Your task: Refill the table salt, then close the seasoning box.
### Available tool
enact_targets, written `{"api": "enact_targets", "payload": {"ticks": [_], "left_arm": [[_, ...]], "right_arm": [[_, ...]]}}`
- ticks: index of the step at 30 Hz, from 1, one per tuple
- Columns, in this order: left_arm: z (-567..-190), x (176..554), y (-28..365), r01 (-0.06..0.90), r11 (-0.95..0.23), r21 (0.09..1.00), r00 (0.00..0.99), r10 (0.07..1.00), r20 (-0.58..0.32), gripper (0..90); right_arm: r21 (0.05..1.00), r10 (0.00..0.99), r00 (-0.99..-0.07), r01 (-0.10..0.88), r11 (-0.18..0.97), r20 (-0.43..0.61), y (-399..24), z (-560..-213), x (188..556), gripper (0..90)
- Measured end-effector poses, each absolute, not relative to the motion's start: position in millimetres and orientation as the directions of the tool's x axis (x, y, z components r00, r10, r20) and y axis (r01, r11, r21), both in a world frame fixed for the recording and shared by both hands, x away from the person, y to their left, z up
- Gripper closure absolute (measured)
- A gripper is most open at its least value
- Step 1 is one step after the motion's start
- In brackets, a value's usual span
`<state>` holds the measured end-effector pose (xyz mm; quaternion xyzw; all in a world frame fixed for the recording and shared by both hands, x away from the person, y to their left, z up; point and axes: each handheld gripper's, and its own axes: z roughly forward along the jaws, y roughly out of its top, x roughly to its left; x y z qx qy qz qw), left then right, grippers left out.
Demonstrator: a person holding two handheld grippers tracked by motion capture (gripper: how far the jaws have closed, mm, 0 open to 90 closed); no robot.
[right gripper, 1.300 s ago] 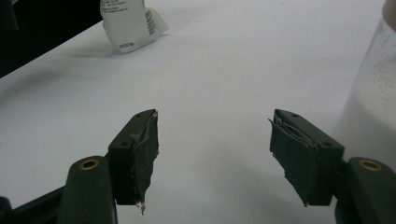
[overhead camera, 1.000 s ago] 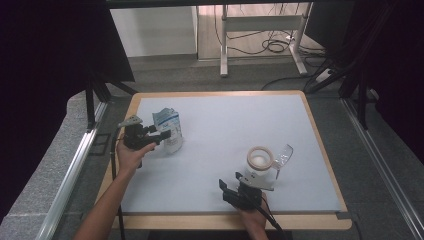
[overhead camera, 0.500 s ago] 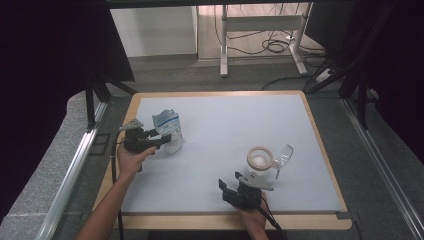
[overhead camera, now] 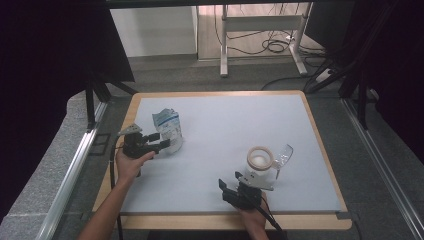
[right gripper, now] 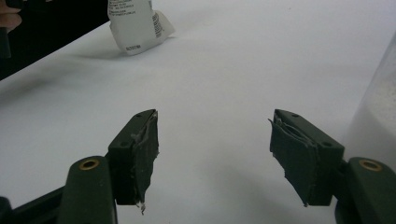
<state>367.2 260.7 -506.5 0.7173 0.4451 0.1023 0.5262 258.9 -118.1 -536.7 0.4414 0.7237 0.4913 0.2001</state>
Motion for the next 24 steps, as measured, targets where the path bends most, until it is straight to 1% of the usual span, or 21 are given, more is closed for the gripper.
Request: {"api": "enact_targets", "payload": {"ticks": [15, 19, 24], "left_arm": [[-516, 349, 257, 0.541, -0.055, 0.839, 0.591, 0.734, -0.333, 32.9], [-518, 343, 254, 0.535, -0.078, 0.841, 0.602, 0.734, -0.314, 32.8], [-523, 336, 249, 0.545, -0.086, 0.834, 0.605, 0.729, -0.32, 32.8]], "right_arm": [[0.889, 0.835, -0.532, 0.44, 0.128, 0.144, -118, -536, 258, 33.3], [0.89, 0.834, -0.534, 0.437, 0.129, 0.142, -118, -534, 257, 33.3], [0.89, 0.829, -0.541, 0.436, 0.133, 0.141, -124, -534, 258, 33.7]]}}
